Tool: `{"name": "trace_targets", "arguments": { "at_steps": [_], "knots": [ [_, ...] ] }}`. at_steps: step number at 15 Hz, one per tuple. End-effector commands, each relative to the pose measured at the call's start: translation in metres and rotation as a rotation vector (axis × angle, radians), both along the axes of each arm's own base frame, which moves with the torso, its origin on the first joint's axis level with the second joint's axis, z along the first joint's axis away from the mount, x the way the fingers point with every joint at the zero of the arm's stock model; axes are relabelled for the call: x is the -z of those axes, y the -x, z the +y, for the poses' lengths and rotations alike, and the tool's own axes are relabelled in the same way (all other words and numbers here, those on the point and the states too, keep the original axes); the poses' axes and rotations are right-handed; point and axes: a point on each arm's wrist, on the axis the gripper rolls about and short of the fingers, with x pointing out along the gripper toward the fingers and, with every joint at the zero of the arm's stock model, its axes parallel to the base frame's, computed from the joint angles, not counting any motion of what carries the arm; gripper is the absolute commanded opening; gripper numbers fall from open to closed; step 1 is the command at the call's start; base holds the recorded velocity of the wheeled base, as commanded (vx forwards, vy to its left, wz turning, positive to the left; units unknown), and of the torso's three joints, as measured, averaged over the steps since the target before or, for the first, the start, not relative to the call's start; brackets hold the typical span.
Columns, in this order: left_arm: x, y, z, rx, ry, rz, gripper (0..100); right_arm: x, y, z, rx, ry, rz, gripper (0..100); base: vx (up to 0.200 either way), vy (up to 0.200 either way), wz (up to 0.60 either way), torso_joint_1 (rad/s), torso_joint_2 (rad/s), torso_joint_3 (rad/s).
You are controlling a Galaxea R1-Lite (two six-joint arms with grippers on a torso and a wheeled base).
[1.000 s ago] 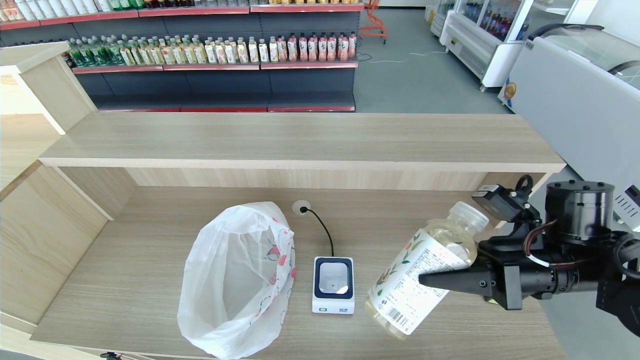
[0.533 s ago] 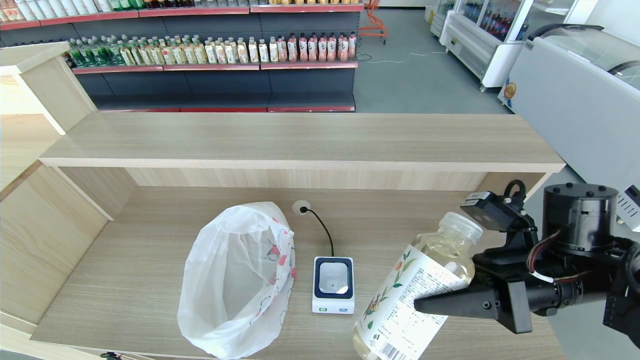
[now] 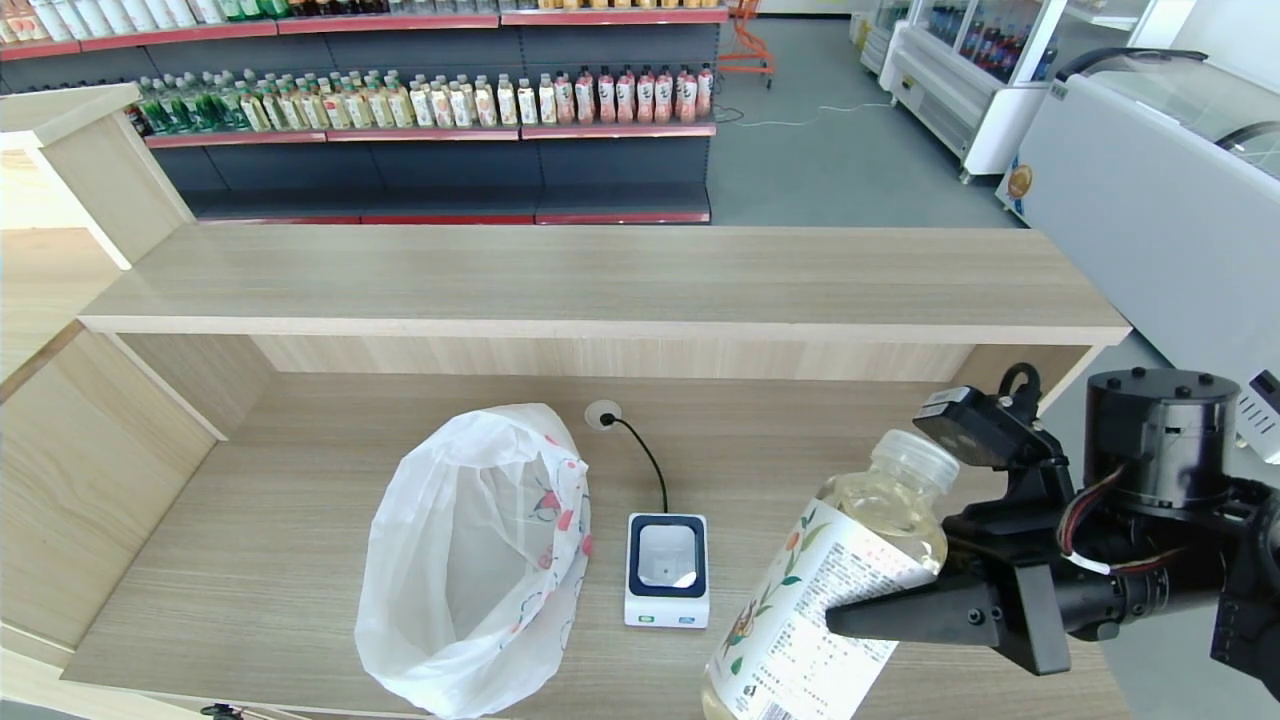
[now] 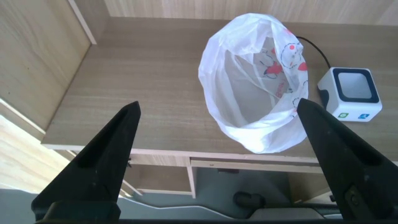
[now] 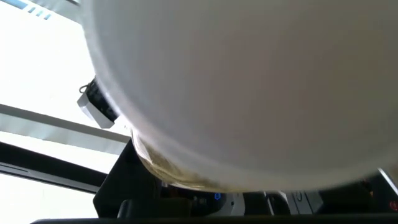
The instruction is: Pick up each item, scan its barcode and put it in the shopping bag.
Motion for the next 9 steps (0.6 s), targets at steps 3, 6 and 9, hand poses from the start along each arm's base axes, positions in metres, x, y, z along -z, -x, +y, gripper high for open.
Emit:
{"name": "trace_targets", "arguments": {
  "at_steps": [3, 6, 9],
  "knots": [
    [0.0000, 0.0000, 0.0000, 0.000, 0.000, 0.000, 100, -0.0037, 0.0040, -0.0012, -0.002, -0.006, -0.004, 0, 0.000, 0.000, 0.00, 0.000, 0.00, 0.000],
    [0.0000, 0.0000, 0.0000, 0.000, 0.000, 0.000, 100, -0.0071, 0.0053, -0.0022, 0.003, -0.012, 0.006, 0, 0.000, 0.000, 0.00, 0.000, 0.00, 0.000],
    [0.0000, 0.0000, 0.0000, 0.000, 0.000, 0.000, 100, -0.0078, 0.0061, -0.0038, 0.007, -0.013, 0.002, 0, 0.000, 0.000, 0.00, 0.000, 0.00, 0.000]
  ]
}}
